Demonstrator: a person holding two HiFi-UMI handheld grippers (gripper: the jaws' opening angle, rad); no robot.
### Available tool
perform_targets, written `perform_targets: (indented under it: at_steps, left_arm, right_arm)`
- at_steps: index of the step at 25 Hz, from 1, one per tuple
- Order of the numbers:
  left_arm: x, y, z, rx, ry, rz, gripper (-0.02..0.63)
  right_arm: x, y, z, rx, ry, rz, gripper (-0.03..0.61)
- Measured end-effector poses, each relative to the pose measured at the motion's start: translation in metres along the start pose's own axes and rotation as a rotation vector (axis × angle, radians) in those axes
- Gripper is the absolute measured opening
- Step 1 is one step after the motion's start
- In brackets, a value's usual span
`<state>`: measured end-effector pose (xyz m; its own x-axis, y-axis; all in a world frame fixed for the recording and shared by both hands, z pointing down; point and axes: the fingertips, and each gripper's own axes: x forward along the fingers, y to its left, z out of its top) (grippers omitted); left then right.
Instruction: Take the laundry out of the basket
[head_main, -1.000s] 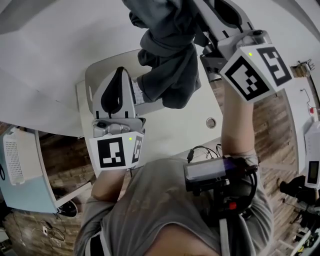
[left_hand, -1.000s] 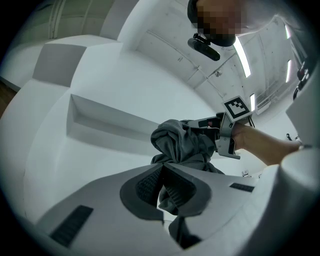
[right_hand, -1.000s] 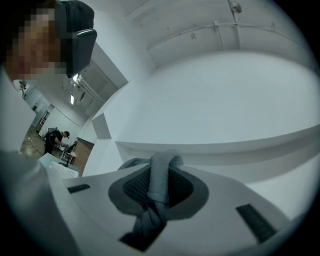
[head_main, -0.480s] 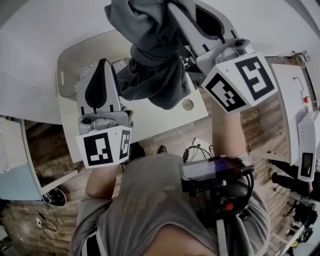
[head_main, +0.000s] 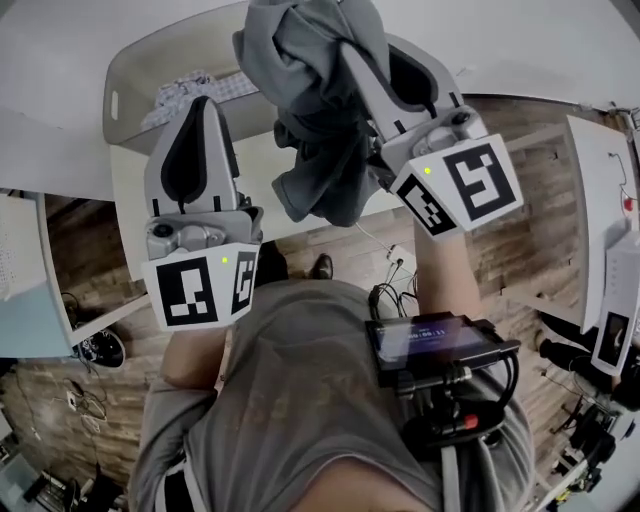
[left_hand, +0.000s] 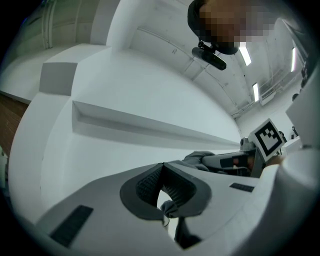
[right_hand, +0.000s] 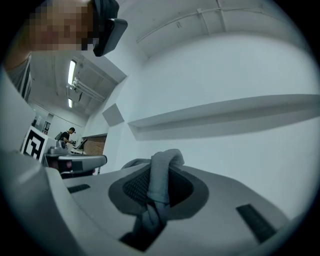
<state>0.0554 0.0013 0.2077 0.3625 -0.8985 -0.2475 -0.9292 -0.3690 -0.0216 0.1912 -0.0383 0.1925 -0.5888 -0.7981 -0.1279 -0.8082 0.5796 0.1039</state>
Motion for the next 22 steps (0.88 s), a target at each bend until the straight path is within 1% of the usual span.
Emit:
perform_targets:
  at_steps: [5, 11, 15, 17, 22]
  left_arm:
    - [0.010, 0.002, -0.017, 0.009, 0.043, 0.000, 0.008]
    - [0.012, 0.003, -0.012, 0.016, 0.077, -0.016, 0.008]
    - [0.010, 0.002, -0.008, 0.026, 0.096, -0.022, 0.008]
    - [0.008, 0.000, -0.008, 0.028, 0.108, -0.023, 0.008]
    - [0.003, 0.001, -0.009, 0.039, 0.131, -0.009, 0.008]
  right_arm:
    - [0.002, -0.005, -0.067, 0.050, 0.070, -0.007, 0.066]
    - [-0.012, -0.003, -0.117, 0.064, 0.135, -0.037, 0.067]
    - [-0.019, 0.000, -0.151, 0.076, 0.214, -0.046, 0.072]
    - [-0.022, 0.003, -0.165, 0.067, 0.247, -0.042, 0.074]
    - [-0.019, 0.006, -0.177, 0.084, 0.256, -0.031, 0.089]
